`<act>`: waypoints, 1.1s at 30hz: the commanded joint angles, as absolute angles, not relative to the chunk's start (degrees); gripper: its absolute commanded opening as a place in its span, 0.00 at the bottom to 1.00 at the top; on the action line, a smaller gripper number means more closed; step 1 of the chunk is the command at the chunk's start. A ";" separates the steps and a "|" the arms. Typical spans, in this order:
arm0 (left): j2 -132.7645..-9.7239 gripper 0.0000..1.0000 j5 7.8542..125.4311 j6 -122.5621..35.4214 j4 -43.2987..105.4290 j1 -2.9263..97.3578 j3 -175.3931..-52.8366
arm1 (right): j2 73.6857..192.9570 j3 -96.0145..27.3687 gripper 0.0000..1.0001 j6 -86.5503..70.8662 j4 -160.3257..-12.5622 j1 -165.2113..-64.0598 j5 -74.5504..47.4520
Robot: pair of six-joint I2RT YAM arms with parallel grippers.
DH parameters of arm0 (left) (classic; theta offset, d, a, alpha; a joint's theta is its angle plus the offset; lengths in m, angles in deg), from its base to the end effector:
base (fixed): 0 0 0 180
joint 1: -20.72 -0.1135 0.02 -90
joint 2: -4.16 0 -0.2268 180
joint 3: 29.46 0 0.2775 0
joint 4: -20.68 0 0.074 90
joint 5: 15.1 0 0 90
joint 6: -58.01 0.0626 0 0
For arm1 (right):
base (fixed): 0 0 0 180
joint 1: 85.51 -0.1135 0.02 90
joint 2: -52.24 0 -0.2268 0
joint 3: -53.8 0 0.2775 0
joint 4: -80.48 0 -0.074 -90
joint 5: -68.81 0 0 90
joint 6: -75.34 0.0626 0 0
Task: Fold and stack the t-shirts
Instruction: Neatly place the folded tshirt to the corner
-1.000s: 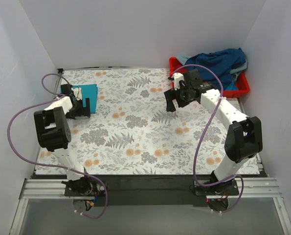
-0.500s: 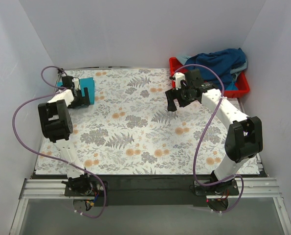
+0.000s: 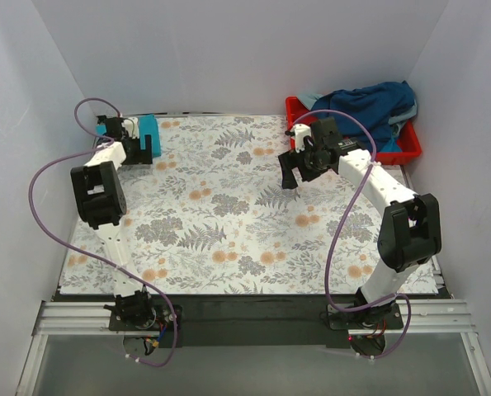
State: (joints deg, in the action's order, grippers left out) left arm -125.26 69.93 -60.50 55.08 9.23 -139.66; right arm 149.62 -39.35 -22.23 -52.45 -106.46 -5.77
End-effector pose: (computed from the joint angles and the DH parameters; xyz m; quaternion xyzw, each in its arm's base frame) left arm 0.4979 0.0957 0.0876 -0.3119 0.8965 -0.0869 0.3023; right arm 0.3768 0.1621 0.2131 -0.2734 0.8952 0.1640 0.3114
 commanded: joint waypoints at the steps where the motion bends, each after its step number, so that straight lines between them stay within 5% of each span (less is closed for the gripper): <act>1: -130.48 0.91 71.65 -54.59 59.45 9.56 -140.20 | 150.06 -41.04 0.98 -22.39 -52.59 -106.16 -4.67; 17: -123.28 0.94 70.86 -46.76 60.76 5.69 -133.18 | 148.66 -40.25 0.98 -22.83 -52.67 -105.99 -4.40; 33: -135.05 0.95 70.07 -45.53 63.40 2.61 -150.40 | 148.74 -39.37 0.98 -23.18 -52.59 -105.99 -5.19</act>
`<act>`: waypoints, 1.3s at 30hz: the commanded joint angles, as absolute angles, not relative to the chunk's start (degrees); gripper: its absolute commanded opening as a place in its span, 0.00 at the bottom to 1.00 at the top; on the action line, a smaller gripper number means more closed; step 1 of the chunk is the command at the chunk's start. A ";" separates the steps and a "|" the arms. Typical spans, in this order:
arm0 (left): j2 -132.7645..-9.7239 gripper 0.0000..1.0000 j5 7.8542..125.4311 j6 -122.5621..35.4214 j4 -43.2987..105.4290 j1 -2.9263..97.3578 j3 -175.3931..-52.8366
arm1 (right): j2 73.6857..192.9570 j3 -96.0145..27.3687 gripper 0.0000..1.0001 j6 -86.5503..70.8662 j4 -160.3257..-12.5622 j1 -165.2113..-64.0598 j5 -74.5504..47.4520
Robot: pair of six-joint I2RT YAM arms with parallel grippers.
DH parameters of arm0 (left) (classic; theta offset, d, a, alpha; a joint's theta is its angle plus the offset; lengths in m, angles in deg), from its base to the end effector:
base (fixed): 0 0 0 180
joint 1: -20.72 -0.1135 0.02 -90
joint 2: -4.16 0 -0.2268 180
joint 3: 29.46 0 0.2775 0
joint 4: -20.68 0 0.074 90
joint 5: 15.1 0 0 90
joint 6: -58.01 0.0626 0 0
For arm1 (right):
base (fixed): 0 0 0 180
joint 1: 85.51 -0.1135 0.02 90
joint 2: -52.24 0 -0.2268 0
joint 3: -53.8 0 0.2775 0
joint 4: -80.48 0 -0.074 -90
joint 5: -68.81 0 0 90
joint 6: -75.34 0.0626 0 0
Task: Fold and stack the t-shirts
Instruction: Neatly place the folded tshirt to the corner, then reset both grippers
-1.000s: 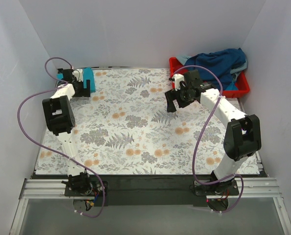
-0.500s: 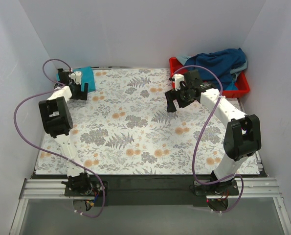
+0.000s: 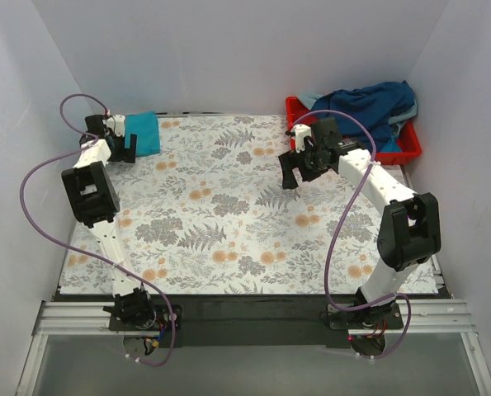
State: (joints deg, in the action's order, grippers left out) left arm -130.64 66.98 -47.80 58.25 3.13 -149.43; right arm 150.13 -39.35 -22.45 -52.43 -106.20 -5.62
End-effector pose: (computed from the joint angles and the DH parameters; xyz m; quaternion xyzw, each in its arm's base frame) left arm 0.5088 0.1523 0.0957 -0.2501 0.9110 -0.0604 0.3225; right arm 0.3783 0.1608 0.2096 -0.2733 0.8967 0.1636 0.3075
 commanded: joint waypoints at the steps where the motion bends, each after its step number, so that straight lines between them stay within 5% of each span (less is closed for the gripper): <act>1: -135.40 0.95 69.98 -45.70 63.66 2.61 -151.36 | 148.83 -39.46 0.98 -23.18 -52.59 -105.99 -5.19; 11: -133.92 0.95 67.79 -48.25 65.33 1.73 -155.85 | 148.48 -40.08 0.98 -23.53 -52.59 -105.99 -5.37; 25: -102.38 0.95 54.43 -60.91 78.34 9.26 -149.97 | 143.47 -44.38 0.98 -23.88 -51.88 -92.81 -1.86; 33: -88.93 0.95 56.45 -66.34 72.47 26.76 -129.88 | 135.48 -33.17 0.98 -26.61 -51.18 -86.83 -0.71; 39: -82.77 0.95 53.55 -70.66 67.37 29.59 -115.88 | 129.50 -22.25 0.98 -27.66 -51.44 -86.74 0.78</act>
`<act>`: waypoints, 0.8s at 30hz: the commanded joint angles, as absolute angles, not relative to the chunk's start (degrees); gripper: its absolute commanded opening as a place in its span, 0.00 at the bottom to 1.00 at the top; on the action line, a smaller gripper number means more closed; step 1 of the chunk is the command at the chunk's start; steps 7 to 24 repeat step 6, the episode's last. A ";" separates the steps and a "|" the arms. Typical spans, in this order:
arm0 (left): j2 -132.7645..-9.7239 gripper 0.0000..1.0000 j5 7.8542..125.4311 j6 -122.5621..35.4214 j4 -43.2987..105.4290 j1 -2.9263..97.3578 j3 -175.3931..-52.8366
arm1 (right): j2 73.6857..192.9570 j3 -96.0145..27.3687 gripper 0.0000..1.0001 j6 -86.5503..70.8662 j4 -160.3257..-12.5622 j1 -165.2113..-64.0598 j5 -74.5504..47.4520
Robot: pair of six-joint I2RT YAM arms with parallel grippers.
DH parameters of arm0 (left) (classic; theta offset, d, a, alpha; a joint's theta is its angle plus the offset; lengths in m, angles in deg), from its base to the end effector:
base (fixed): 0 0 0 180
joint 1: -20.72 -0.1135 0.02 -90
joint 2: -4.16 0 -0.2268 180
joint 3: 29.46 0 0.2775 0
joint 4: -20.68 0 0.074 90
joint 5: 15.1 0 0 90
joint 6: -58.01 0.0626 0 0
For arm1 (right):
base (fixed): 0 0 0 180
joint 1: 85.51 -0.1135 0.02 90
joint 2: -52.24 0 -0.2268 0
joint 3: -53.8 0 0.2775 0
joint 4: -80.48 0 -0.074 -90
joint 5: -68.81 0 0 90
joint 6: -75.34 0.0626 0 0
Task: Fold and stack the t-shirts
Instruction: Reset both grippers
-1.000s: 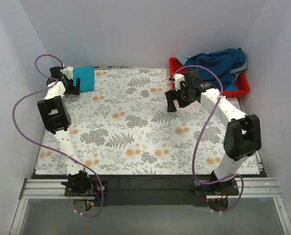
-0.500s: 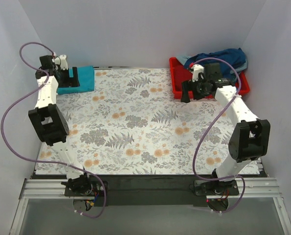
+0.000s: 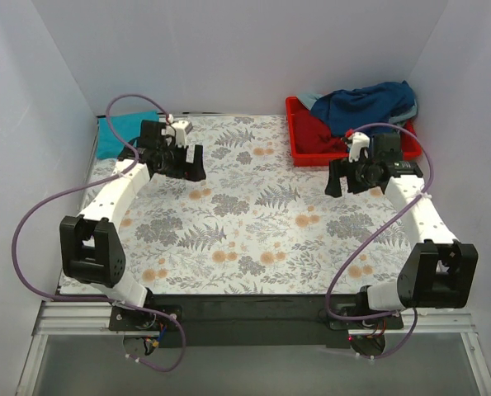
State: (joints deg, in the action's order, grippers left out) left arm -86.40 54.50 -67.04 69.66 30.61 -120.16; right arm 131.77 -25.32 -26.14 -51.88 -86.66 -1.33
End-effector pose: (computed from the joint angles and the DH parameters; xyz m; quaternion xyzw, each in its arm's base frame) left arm 0.3775 -0.0880 0.2411 -0.1399 0.9128 -0.2854 0.2563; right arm 0.3446 0.0282 0.2357 -0.1625 0.9074 0.1286 0.3657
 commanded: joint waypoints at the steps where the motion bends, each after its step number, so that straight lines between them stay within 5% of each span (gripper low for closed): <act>1: -82.24 0.95 53.63 -71.27 66.92 29.59 -112.99 | 128.97 -19.71 0.98 -27.49 -51.62 -86.74 1.22; 24: -78.99 0.95 55.30 -71.81 65.51 29.59 -108.57 | 125.28 -15.56 0.98 -28.10 -52.59 -86.83 1.40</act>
